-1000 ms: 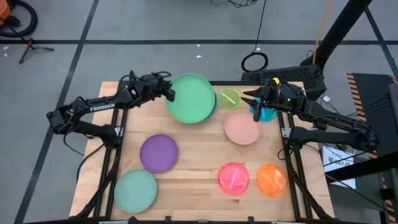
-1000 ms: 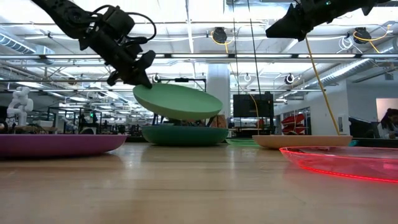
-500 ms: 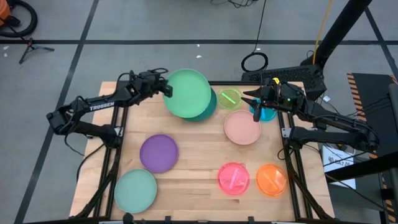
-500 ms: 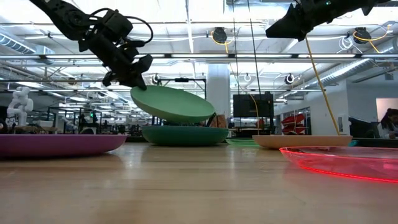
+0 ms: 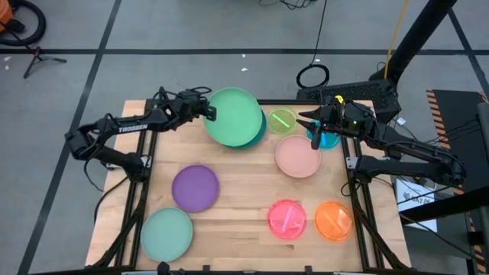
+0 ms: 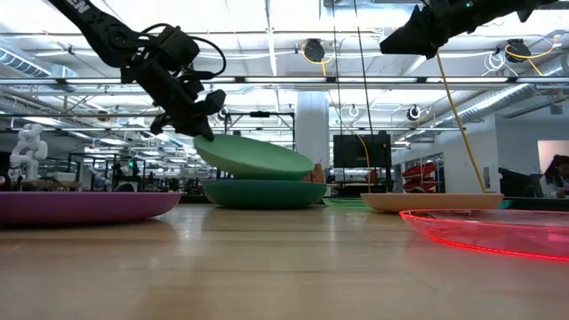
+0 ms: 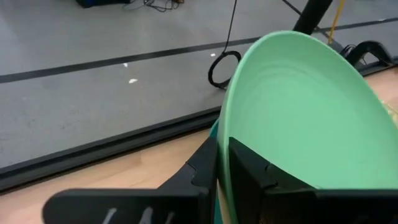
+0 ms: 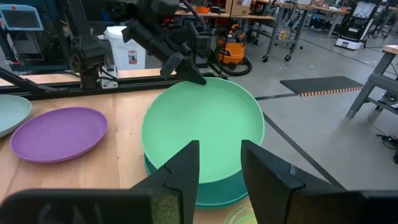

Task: Stack plastic plates
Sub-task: Stack the green plate on top of the dark blue plate

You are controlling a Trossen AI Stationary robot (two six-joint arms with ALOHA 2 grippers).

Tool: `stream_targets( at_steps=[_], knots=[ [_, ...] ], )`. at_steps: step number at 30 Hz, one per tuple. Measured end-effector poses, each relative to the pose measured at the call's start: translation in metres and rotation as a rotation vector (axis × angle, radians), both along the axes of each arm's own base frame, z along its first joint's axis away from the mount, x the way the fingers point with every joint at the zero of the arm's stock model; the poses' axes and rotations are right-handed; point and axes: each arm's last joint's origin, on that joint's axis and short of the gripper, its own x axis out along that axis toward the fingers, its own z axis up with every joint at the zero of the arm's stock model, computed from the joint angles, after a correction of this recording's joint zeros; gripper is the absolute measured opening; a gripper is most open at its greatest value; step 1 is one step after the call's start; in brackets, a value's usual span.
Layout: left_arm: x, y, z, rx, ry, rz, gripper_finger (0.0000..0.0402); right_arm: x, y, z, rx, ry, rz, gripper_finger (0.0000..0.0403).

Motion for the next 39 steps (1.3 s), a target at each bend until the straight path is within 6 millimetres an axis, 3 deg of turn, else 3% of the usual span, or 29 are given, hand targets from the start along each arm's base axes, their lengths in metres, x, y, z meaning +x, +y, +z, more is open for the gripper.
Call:
stream_targets(
  at_steps=[18, 27, 39],
  knots=[
    [0.0, 0.0, -0.002, 0.004, 0.019, -0.005, 0.0036, 0.0, 0.0, 0.0, 0.032, -0.009, -0.008, 0.0114],
    [0.0, 0.0, -0.002, 0.014, 0.036, -0.017, 0.0036, 0.002, -0.001, -0.011, 0.071, 0.079, -0.01, 0.0114],
    [-0.001, -0.001, -0.003, 0.004, 0.06, -0.027, 0.0036, 0.013, -0.006, -0.011, 0.0, 0.072, 0.007, 0.0114]
  ],
)
